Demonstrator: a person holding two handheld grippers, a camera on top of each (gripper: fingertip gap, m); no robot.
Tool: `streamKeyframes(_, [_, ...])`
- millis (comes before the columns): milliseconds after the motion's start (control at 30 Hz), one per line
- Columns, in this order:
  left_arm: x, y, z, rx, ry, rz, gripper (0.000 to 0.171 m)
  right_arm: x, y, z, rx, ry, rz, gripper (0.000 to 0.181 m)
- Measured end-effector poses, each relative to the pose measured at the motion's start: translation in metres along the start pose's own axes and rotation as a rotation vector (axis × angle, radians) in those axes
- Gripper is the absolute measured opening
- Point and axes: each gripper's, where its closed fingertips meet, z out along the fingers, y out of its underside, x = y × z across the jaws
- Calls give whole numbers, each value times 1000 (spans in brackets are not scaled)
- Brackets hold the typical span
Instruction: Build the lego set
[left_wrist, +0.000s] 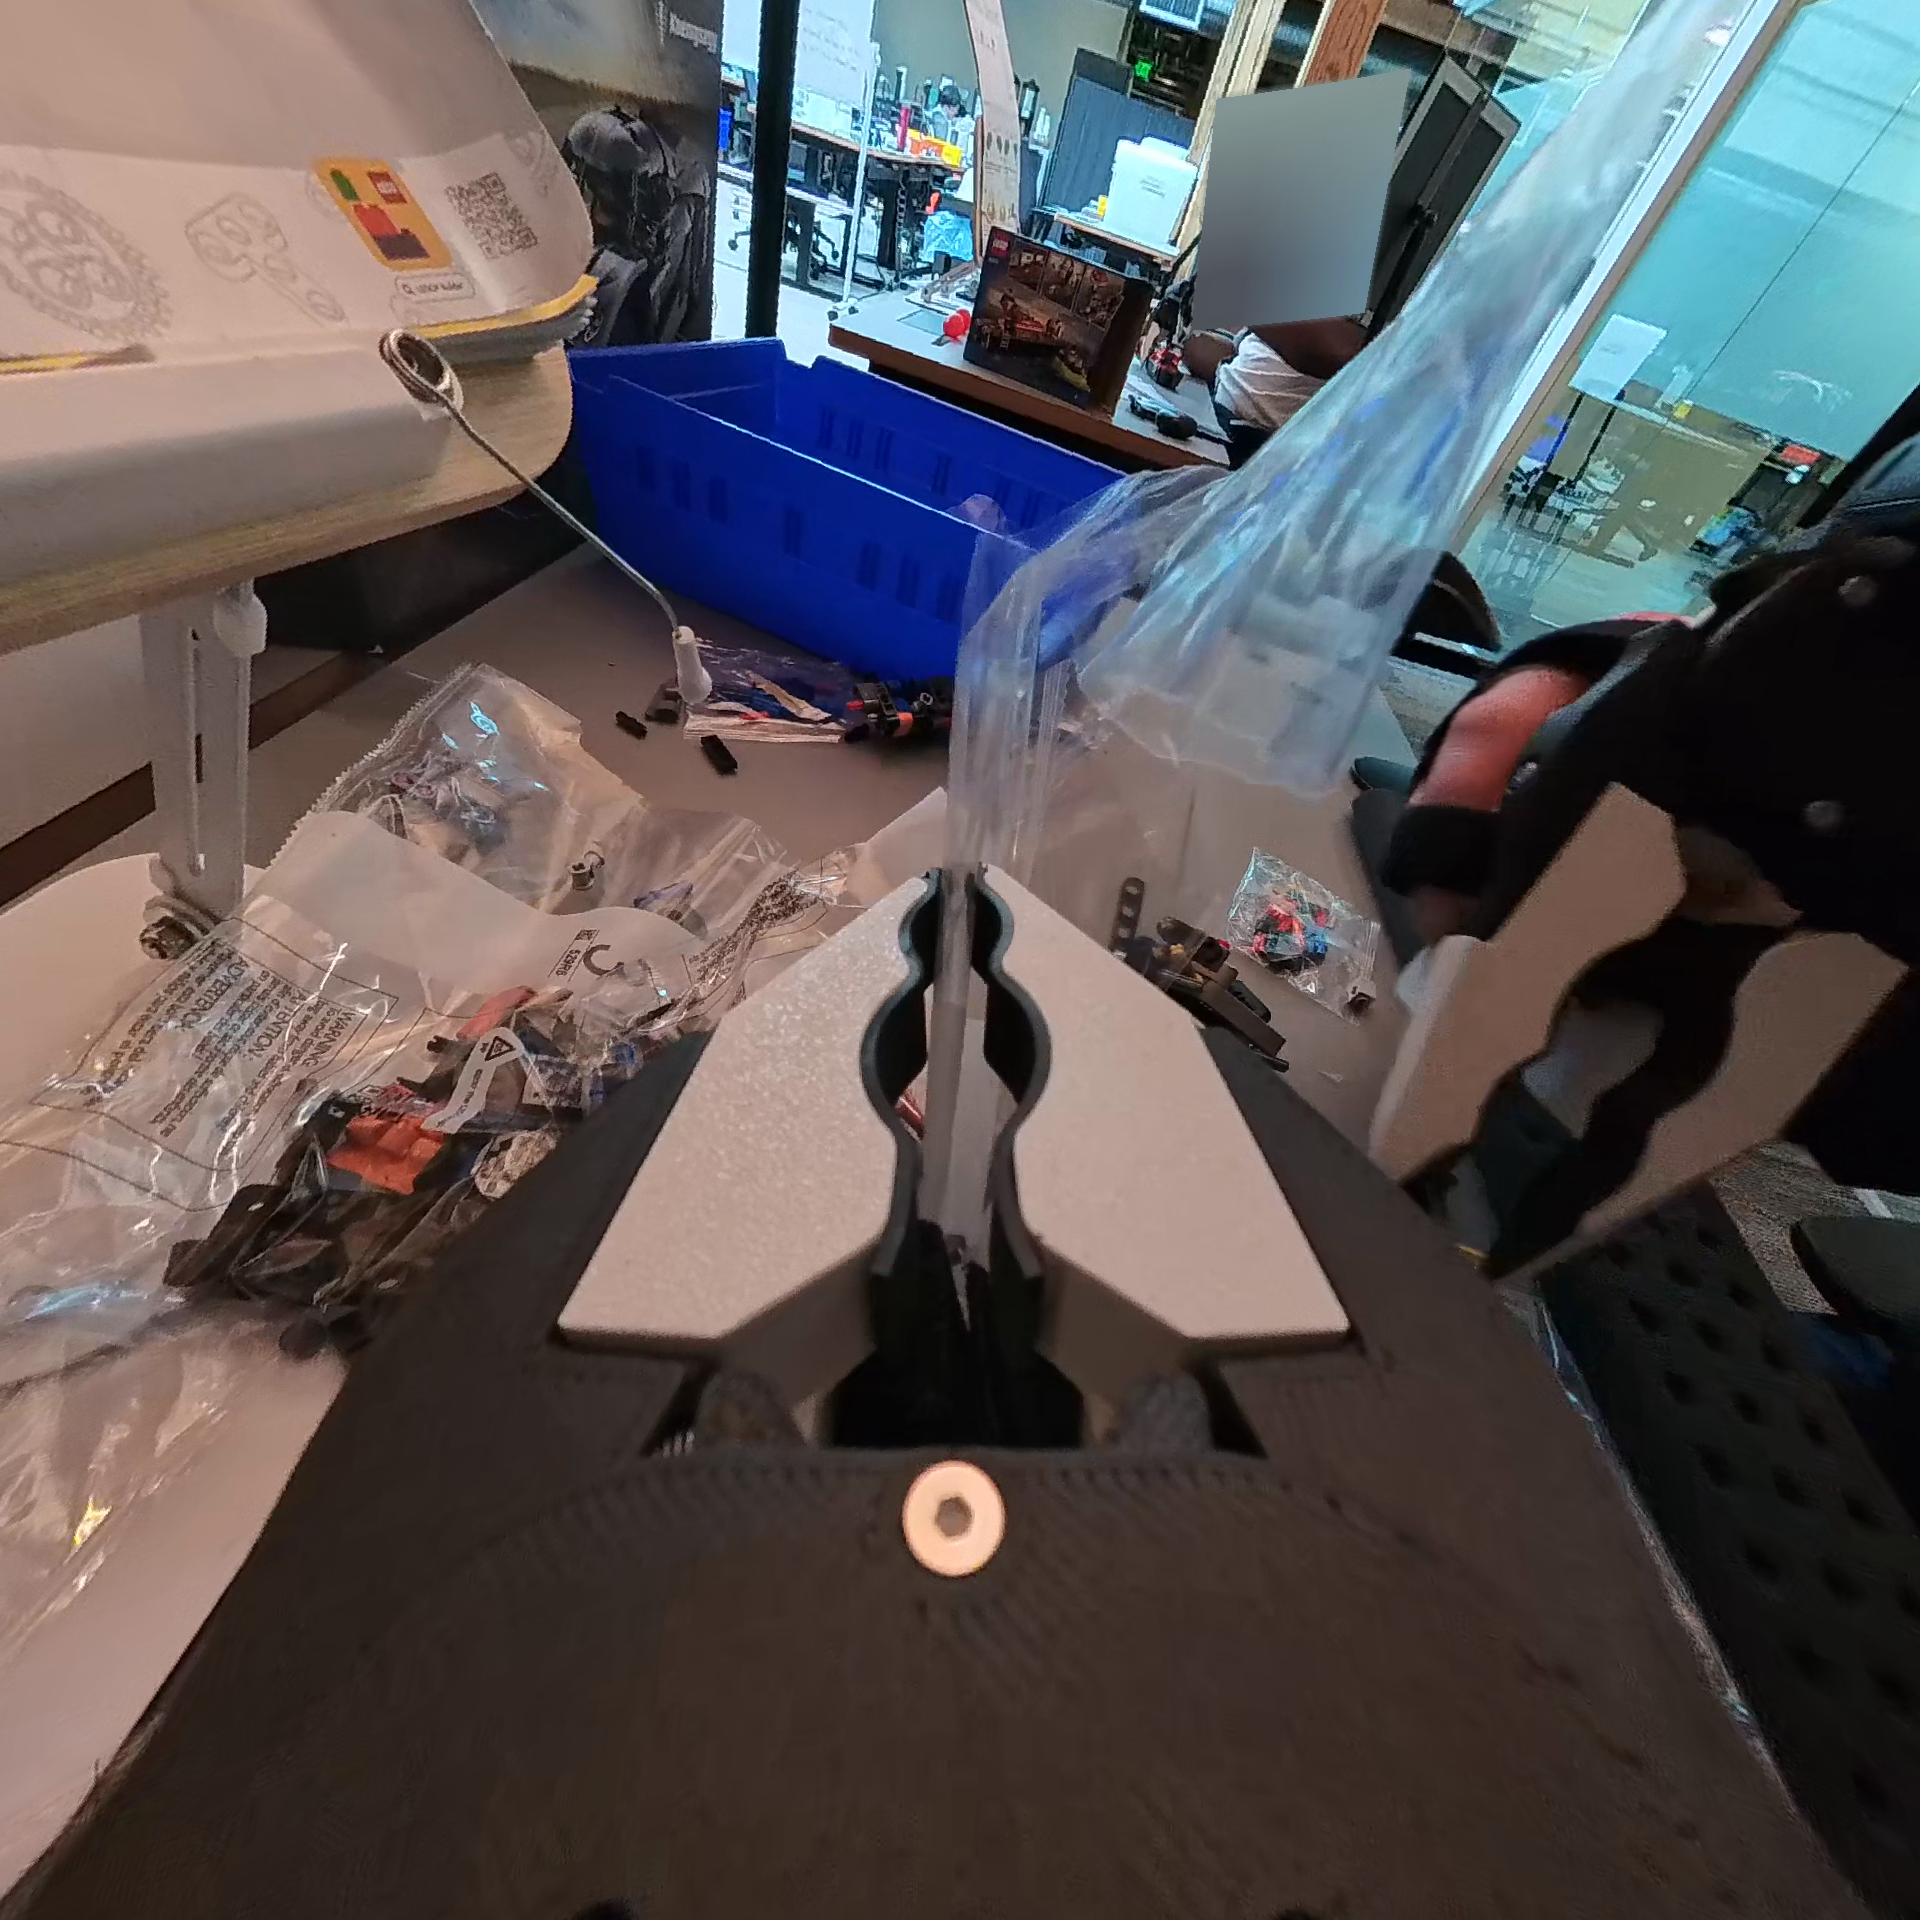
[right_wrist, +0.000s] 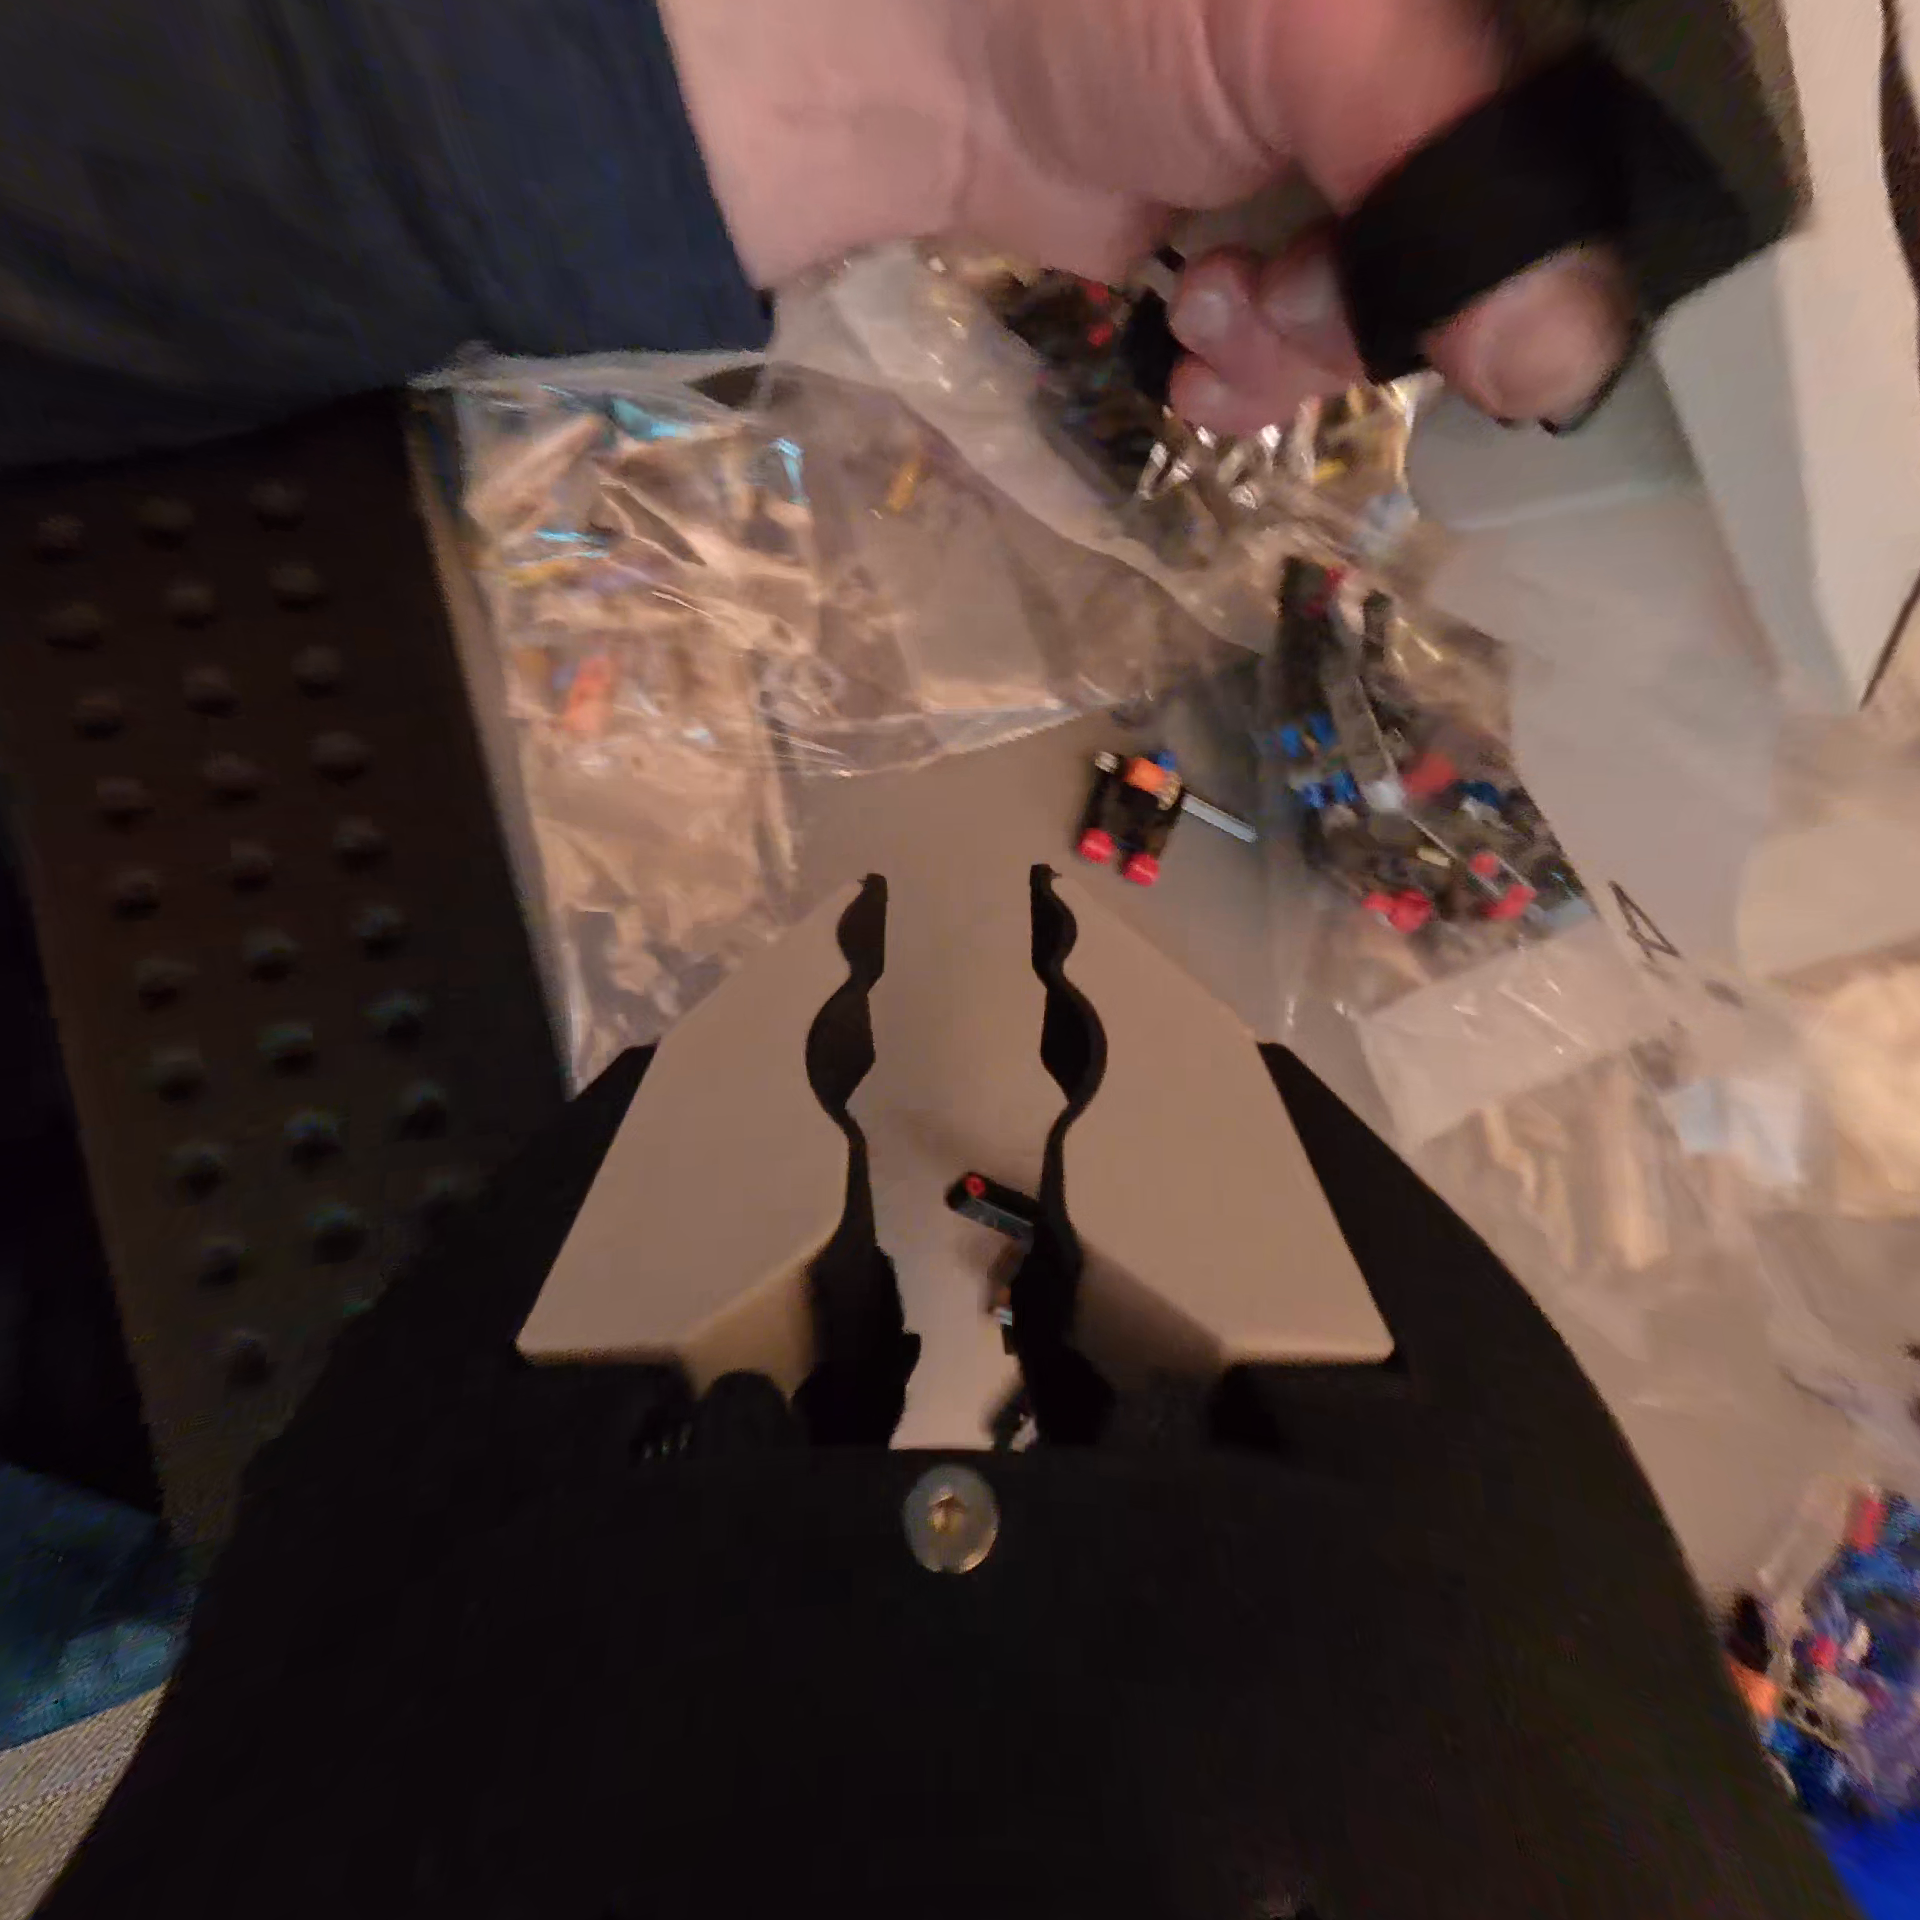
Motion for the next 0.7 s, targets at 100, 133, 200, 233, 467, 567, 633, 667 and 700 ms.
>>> streamKeyframes(100, [0,0,0,-1,-1,0,3,5,9,13,-58,21,-8,27])
streamKeyframes(133, [-1,1,0,-1,-1,-1,3,6,11,18,-77,30,-14,27])
streamKeyframes(200, [-1,1,0,-2,-2,-2,3,9,14,28,-107,52,-21,27])
streamKeyframes(233, [-1,1,0,-2,-2,-2,3,9,14,33,-111,52,-19,27])
streamKeyframes(467, [-2,2,0,-4,-2,-3,3,29,14,52,-144,88,31,28])
streamKeyframes(567, [-2,2,0,-4,-1,-3,3,33,17,59,-153,76,54,30])
streamKeyframes(633, [-1,1,0,-4,-1,-2,3,35,21,62,-172,79,55,30])
streamKeyframes(667, [-1,1,0,-4,-1,-2,3,36,24,63,-183,84,54,31])
streamKeyframes(700, [-1,1,0,-3,-1,-1,3,37,25,64,-188,89,54,31])
